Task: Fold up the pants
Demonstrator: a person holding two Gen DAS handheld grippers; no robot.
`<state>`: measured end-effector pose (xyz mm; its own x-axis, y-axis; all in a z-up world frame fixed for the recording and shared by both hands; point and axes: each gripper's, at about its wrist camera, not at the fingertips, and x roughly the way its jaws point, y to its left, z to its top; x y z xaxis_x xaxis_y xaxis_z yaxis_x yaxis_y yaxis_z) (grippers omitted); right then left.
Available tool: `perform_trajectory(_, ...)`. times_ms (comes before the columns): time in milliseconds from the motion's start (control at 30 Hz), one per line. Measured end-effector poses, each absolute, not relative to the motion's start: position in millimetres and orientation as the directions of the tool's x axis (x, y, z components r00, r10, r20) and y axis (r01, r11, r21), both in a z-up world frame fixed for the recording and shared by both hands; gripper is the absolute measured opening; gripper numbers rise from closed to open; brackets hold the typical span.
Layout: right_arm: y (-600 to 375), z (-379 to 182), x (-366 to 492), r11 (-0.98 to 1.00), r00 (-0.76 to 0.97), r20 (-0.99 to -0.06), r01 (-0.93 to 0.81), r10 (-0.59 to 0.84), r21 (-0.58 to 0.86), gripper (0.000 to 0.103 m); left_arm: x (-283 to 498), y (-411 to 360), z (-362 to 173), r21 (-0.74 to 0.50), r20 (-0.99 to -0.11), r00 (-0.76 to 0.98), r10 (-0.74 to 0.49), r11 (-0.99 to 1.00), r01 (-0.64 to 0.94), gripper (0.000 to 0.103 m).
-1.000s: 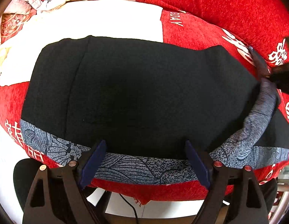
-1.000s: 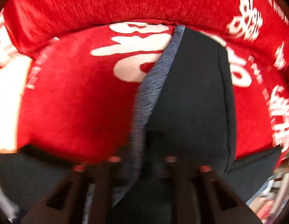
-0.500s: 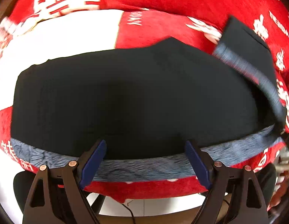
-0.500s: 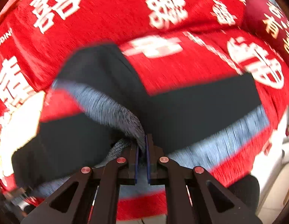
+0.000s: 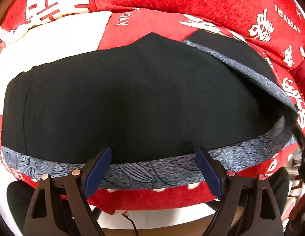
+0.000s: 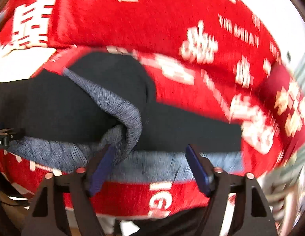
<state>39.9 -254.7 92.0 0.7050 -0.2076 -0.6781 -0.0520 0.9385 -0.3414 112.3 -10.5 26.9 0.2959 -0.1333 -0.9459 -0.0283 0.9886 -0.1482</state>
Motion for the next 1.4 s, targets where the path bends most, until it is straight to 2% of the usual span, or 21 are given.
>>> perform_trajectory(100,-223,102,60,0.894,0.758,-0.618,-0.111,-0.207,-0.435,0.080,114,-19,18,-0.067,-0.957,0.283,-0.066,0.998,0.003,0.088)
perform_trajectory(267,-145,76,112,0.682,0.780,-0.577,-0.286,-0.242,-0.673,0.080,111,-21,16,-0.063,-0.953,0.295,-0.062,0.998,0.006,0.091)
perform_trajectory(433,-115,10,171,0.541,0.664,-0.647,-0.410,-0.376,-0.734,0.078,111,-21,16,-0.067,-0.954,0.293,-0.069,0.998,0.017,0.091)
perform_trajectory(467,-117,8,173,0.551,0.669,-0.651,-0.411,-0.359,-0.726,0.077,113,-20,15,-0.065,-0.954,0.293,-0.068,0.998,0.022,0.091)
perform_trajectory(500,-120,12,172,0.581,0.666,-0.670,-0.418,-0.326,-0.698,0.062,112,-20,15,-0.064,-0.954,0.293,-0.068,0.998,0.025,0.091)
perform_trajectory(533,-128,19,173,0.655,0.609,-0.745,-0.450,-0.272,-0.607,0.008,112,-20,15,-0.065,-0.953,0.293,-0.070,0.998,0.026,0.091)
perform_trajectory(567,-140,25,174,0.716,0.572,-0.782,-0.436,-0.248,-0.545,0.007,112,-20,15,-0.065,-0.953,0.293,-0.070,0.998,0.027,0.091)
perform_trajectory(600,-149,31,172,0.747,0.584,-0.779,-0.409,-0.228,-0.525,0.006,112,-20,15,-0.063,-0.954,0.292,-0.068,0.998,0.024,0.091)
perform_trajectory(700,-201,61,156,0.848,0.631,-0.753,-0.281,-0.188,-0.448,0.006,112,-22,16,-0.064,-0.957,0.282,-0.066,0.998,0.015,0.091)
perform_trajectory(800,-279,93,132,0.953,0.673,-0.727,-0.114,-0.134,-0.281,0.006,112,-22,18,-0.091,-0.960,0.266,-0.086,0.996,-0.006,0.091)
perform_trajectory(900,-368,103,98,0.995,0.702,-0.706,0.042,-0.090,-0.086,0.006,116,-25,20,-0.118,-0.960,0.257,-0.112,0.993,-0.010,0.091)
perform_trajectory(967,-406,92,83,0.995,0.710,-0.701,0.100,-0.065,0.009,0.006,118,-32,22,-0.141,-0.957,0.254,-0.137,0.990,0.002,0.091)
perform_trajectory(1033,-445,64,74,0.983,0.669,-0.743,0.146,-0.014,0.113,0.006,118,-44,23,-0.153,-0.957,0.247,-0.155,0.988,0.027,0.091)
perform_trajectory(1133,-477,22,69,0.953,0.621,-0.776,0.156,0.110,0.260,0.008,118,-59,21,-0.131,-0.961,0.237,-0.141,0.990,0.059,0.091)
perform_trajectory(1267,-488,-5,63,0.922,0.611,-0.770,0.163,0.184,0.351,0.013,117,-65,21,-0.105,-0.965,0.235,-0.117,0.992,0.063,0.091)
perform_trajectory(1300,-495,-6,61,0.906,0.617,-0.759,0.170,0.209,0.388,0.020,117,-64,21,-0.111,-0.965,0.234,-0.121,0.992,0.056,0.091)
perform_trajectory(1367,-510,-6,55,0.872,0.646,-0.726,0.189,0.236,0.451,0.045,118,-62,21,-0.114,-0.965,0.232,-0.122,0.992,0.049,0.091)
perform_trajectory(1400,-517,-6,49,0.849,0.670,-0.701,0.203,0.243,0.488,0.071,118,-62,21,-0.112,-0.966,0.231,-0.119,0.993,0.045,0.091)
